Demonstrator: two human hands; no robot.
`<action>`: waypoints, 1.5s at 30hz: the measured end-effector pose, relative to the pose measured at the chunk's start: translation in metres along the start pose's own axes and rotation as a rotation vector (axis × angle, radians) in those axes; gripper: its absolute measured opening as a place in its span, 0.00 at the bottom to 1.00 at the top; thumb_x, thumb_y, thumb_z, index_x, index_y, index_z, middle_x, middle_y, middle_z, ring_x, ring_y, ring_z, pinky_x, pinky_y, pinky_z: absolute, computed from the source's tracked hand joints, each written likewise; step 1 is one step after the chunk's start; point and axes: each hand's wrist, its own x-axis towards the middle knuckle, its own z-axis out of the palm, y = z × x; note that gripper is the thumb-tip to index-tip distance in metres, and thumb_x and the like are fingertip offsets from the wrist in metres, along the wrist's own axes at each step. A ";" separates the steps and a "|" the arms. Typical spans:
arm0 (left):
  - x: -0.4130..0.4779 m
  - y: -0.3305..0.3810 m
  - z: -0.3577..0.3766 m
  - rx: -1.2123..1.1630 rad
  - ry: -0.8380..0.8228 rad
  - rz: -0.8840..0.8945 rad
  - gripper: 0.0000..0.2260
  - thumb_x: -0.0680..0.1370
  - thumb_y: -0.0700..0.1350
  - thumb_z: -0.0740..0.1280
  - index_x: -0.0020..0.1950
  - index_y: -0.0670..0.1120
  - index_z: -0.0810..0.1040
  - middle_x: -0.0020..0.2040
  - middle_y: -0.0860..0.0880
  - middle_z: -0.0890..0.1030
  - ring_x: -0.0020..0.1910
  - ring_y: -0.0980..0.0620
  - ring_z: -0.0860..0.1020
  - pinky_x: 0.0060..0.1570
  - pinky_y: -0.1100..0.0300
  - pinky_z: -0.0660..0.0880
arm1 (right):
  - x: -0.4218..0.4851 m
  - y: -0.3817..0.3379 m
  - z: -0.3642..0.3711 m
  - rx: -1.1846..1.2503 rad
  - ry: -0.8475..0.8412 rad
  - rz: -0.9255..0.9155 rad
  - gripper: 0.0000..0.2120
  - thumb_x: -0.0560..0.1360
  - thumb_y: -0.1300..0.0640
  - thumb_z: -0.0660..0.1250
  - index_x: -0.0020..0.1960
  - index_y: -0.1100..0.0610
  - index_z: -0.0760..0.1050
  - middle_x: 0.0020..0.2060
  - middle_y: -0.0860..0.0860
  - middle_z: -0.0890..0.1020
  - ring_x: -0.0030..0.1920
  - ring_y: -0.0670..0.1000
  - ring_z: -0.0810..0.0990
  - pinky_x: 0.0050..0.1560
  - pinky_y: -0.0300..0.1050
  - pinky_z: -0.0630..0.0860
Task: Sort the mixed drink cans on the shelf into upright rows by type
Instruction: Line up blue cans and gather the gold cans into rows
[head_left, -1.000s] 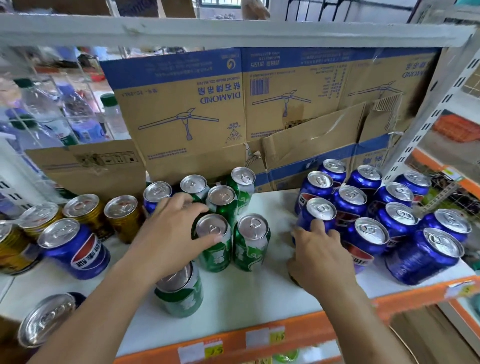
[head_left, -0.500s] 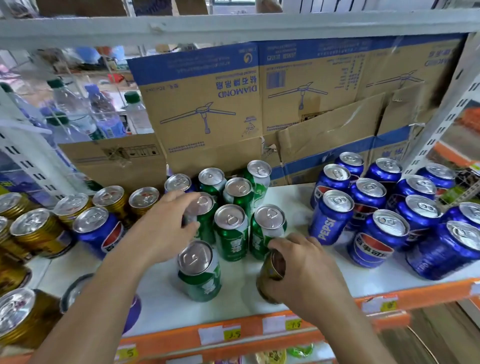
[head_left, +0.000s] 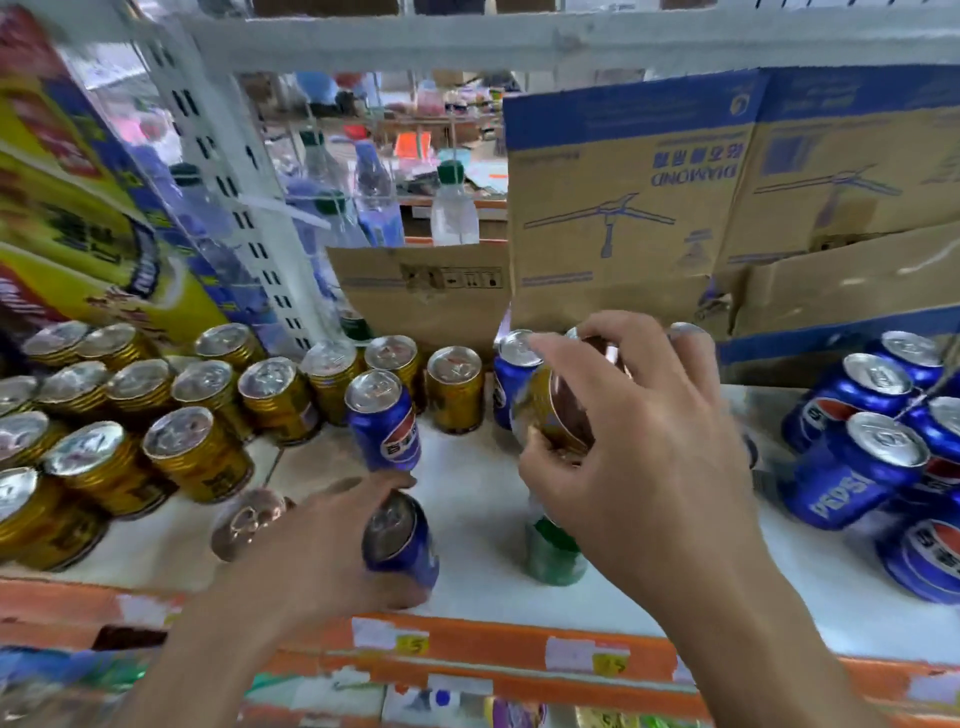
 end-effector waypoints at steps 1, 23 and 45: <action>0.000 0.000 0.002 0.045 0.065 0.020 0.39 0.62 0.65 0.73 0.69 0.64 0.62 0.64 0.60 0.71 0.60 0.57 0.73 0.58 0.63 0.70 | 0.003 -0.007 0.006 0.033 -0.006 -0.013 0.27 0.61 0.53 0.75 0.60 0.51 0.77 0.56 0.53 0.77 0.53 0.57 0.68 0.38 0.50 0.73; -0.073 -0.145 -0.095 -0.488 0.798 0.064 0.25 0.57 0.65 0.68 0.54 0.71 0.72 0.50 0.70 0.77 0.47 0.68 0.77 0.41 0.62 0.79 | 0.046 -0.131 0.117 0.360 -0.380 0.060 0.28 0.70 0.46 0.74 0.68 0.45 0.70 0.65 0.42 0.72 0.66 0.49 0.67 0.67 0.47 0.68; -0.052 -0.199 -0.089 -0.365 0.589 0.104 0.30 0.57 0.66 0.69 0.59 0.67 0.72 0.52 0.74 0.74 0.51 0.68 0.75 0.38 0.71 0.70 | 0.053 -0.121 0.175 -0.076 -0.483 0.317 0.30 0.74 0.47 0.68 0.74 0.46 0.64 0.71 0.50 0.67 0.70 0.59 0.64 0.69 0.55 0.63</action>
